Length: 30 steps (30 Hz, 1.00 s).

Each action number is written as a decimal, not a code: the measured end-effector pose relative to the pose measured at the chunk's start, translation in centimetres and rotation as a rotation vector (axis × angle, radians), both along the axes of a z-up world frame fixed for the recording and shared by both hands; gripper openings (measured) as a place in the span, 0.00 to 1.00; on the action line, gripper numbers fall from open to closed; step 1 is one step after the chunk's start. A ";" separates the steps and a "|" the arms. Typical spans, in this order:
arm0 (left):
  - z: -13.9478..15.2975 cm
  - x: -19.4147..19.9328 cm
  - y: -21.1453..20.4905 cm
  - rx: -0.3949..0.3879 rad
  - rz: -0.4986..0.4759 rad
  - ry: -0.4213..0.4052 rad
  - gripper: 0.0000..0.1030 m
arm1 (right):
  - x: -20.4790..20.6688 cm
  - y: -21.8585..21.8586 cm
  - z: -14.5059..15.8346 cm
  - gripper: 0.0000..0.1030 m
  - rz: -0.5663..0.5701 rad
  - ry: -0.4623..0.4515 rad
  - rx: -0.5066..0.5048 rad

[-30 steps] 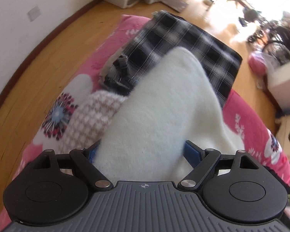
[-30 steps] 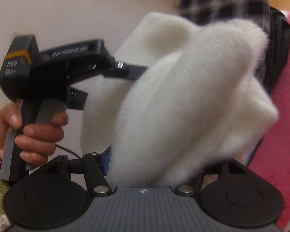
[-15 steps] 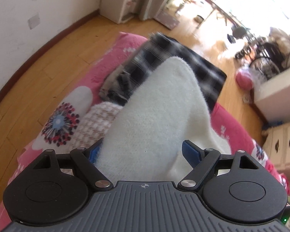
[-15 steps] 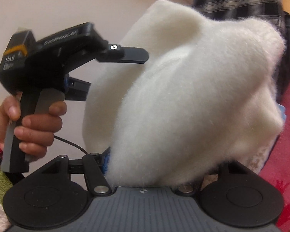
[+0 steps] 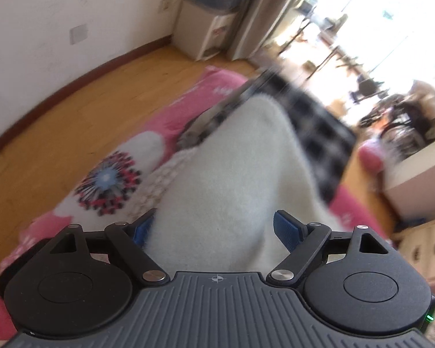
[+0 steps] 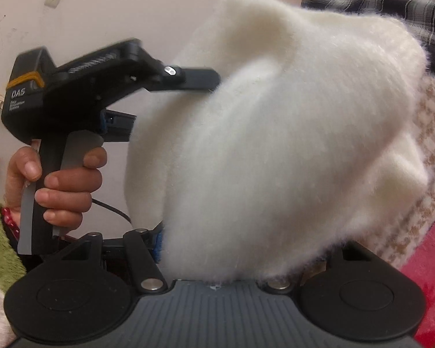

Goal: Fold clothes

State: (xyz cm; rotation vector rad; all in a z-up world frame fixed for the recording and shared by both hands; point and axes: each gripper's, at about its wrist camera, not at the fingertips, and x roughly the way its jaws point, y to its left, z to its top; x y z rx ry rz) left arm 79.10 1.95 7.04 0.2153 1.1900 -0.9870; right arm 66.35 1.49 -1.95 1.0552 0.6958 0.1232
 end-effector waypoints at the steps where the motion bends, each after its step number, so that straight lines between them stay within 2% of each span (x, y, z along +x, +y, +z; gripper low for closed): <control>1: 0.0 0.1 0.1 -0.003 0.003 0.003 0.81 | 0.1 -0.3 0.2 0.63 0.003 0.001 0.012; 4: -0.2 0.3 0.3 -0.012 0.010 0.010 0.81 | 0.5 -1.0 0.0 0.63 0.024 0.004 0.028; 7: -1.3 0.2 0.6 0.011 0.027 -0.010 0.83 | 1.3 -2.0 -1.9 0.68 0.056 0.036 0.086; 9: -1.0 0.7 1.5 -0.041 0.067 0.019 0.83 | 1.7 -3.2 -2.5 0.70 0.109 0.042 0.141; 12: 0.6 1.3 3.8 -0.109 0.157 0.000 0.84 | 1.9 -5.0 -2.3 0.73 0.205 0.078 0.175; 13: 1.3 1.5 4.7 -0.131 0.203 -0.007 0.84 | -0.5 -4.8 -2.4 0.73 0.233 0.089 0.174; 14: 2.0 1.6 5.9 -0.154 0.256 -0.006 0.84 | -1.4 -5.3 -2.0 0.77 0.255 0.104 0.156; 15: 2.7 1.3 7.3 -0.178 0.308 -0.007 0.84 | -1.5 -6.5 -3.0 0.78 0.273 0.127 0.119; 16: 3.4 1.0 8.7 -0.201 0.359 -0.008 0.85 | -2.1 -7.5 -2.6 0.78 0.304 0.143 0.086; 19: 5.0 -1.7 13.9 -0.247 0.493 -0.067 0.90 | -4.4 -12.7 -4.8 0.78 0.380 0.163 -0.017; 22: 5.2 -5.4 18.2 -0.234 0.625 -0.118 0.92 | -4.7 -16.8 -2.2 0.78 0.377 0.115 -0.144; 25: 3.1 -8.8 20.6 -0.241 0.716 -0.113 0.92 | -5.2 -21.1 -0.3 0.79 0.318 0.038 -0.259; 26: 2.2 -9.6 21.1 -0.254 0.741 -0.099 0.92 | -3.8 -21.7 0.0 0.84 0.280 0.008 -0.286; 28: 0.3 -10.6 21.3 -0.283 0.782 -0.078 0.92 | -1.2 -20.9 0.7 0.88 0.228 -0.047 -0.289; 30: -1.7 -10.9 21.0 -0.314 0.812 -0.062 0.92 | 2.3 -20.8 0.3 0.95 0.229 -0.111 -0.236</control>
